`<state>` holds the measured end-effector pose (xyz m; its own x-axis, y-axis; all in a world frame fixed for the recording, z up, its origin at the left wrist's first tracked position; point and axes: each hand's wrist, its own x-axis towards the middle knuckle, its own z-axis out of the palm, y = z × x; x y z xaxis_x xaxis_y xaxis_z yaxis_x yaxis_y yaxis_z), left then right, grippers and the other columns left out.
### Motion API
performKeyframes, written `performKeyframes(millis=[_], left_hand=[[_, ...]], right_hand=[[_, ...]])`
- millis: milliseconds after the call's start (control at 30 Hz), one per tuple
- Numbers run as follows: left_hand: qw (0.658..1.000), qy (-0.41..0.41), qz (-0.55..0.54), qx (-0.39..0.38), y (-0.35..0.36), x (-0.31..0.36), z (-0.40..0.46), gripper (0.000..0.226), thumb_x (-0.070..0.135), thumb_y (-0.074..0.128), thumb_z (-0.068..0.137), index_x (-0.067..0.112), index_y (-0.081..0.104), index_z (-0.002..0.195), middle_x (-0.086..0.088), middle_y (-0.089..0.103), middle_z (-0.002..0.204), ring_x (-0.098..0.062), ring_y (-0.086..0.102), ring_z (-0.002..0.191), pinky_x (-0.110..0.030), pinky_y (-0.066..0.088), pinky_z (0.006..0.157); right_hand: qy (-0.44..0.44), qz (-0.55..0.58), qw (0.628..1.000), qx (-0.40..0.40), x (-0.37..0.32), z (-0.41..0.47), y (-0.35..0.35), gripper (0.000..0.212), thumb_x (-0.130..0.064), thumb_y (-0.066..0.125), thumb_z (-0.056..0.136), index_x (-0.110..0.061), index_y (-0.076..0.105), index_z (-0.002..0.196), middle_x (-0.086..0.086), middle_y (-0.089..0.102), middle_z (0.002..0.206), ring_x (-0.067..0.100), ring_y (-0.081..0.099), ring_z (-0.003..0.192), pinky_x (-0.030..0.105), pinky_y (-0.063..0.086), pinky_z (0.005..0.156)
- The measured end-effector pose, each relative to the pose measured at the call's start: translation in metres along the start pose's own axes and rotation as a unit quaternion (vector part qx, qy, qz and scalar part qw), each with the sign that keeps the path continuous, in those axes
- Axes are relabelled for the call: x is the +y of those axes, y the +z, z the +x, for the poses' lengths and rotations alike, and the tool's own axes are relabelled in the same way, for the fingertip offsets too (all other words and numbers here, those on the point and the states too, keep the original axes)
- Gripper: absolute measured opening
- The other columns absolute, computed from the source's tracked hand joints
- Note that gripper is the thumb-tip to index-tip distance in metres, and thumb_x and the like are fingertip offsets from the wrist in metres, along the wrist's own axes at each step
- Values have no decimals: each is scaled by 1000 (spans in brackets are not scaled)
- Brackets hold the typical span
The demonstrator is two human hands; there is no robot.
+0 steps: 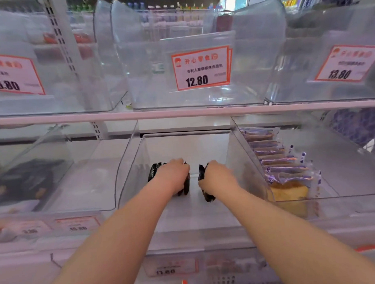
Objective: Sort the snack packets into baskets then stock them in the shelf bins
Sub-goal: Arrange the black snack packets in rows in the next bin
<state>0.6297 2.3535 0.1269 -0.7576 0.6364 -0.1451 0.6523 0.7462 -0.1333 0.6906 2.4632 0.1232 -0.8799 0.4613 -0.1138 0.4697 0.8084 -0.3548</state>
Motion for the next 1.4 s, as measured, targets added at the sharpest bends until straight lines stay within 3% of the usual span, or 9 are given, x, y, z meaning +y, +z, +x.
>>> performKeyframes(millis=[167, 300, 433, 633, 767, 967, 1100, 1267, 1400], left_hand=[[999, -35, -34, -24, 5, -4, -3, 43, 15, 61, 83, 11, 44, 122, -11, 47, 121, -30, 52, 112, -42, 47, 86], [998, -54, -19, 25, 11, -3, -2, 37, 6, 56, 86, 12, 44, 121, -11, 47, 120, -31, 50, 111, -39, 44, 79], [995, -73, -18, 60, 15, 0, -3, 32, 5, 55, 87, 9, 44, 117, -10, 48, 117, -29, 50, 109, -36, 42, 75], [998, -49, -36, 19, 8, -2, -4, 28, 17, 58, 87, 7, 52, 112, -8, 48, 118, -28, 51, 108, -36, 41, 76], [997, -65, -31, 30, 8, -1, -6, 22, 8, 54, 88, 6, 52, 110, -9, 47, 117, -29, 53, 103, -36, 40, 71], [994, -101, -8, 31, 9, 5, -5, 40, 6, 57, 86, 6, 45, 124, -11, 43, 126, -29, 46, 118, -36, 42, 77], [992, -123, -1, -23, 5, 4, -11, 41, 8, 49, 90, 6, 44, 130, -12, 43, 132, -30, 44, 123, -39, 42, 90], [988, -127, 17, -82, 2, 3, -20, 43, 11, 48, 90, 7, 42, 133, -9, 42, 135, -30, 45, 124, -38, 43, 88], [992, -95, 28, -74, -8, 0, -34, 44, 16, 47, 90, 16, 39, 134, -6, 43, 133, -28, 42, 124, -41, 44, 87]], right_hand=[[-52, 66, 995, -51, -5, 4, 10, 50, -33, 64, 85, -1, 45, 118, 18, 58, 115, 34, 55, 110, 32, 42, 77], [-77, 13, 987, -138, -3, 5, 9, 58, -21, 73, 74, -2, 45, 121, 14, 55, 116, 30, 55, 108, 27, 41, 71], [-118, -82, 987, -73, 0, 0, 15, 53, -13, 66, 82, -1, 38, 125, 16, 44, 125, 31, 46, 116, 31, 39, 86], [-112, -55, 992, 0, -3, 10, 11, 46, -21, 63, 87, -1, 40, 121, 17, 45, 124, 35, 50, 113, 36, 42, 85], [-123, -88, 988, -29, -3, 12, 15, 51, -16, 65, 86, -1, 37, 125, 16, 34, 129, 34, 48, 113, 35, 41, 86], [-182, -196, 964, -14, 1, 15, 15, 43, 10, 44, 86, -3, 37, 127, 17, 34, 128, 35, 50, 109, 39, 42, 79], [-192, -177, 965, -1, 1, 21, 14, 42, 11, 41, 85, -4, 37, 124, 16, 40, 123, 35, 50, 109, 40, 40, 77], [-177, -206, 962, -40, 2, 16, 15, 36, 2, 41, 89, -4, 36, 124, 16, 43, 124, 35, 49, 113, 41, 40, 79], [-181, -244, 952, -40, -1, 4, -4, 50, 0, 45, 86, -9, 29, 132, 13, 53, 119, 35, 56, 105, 36, 36, 69]])
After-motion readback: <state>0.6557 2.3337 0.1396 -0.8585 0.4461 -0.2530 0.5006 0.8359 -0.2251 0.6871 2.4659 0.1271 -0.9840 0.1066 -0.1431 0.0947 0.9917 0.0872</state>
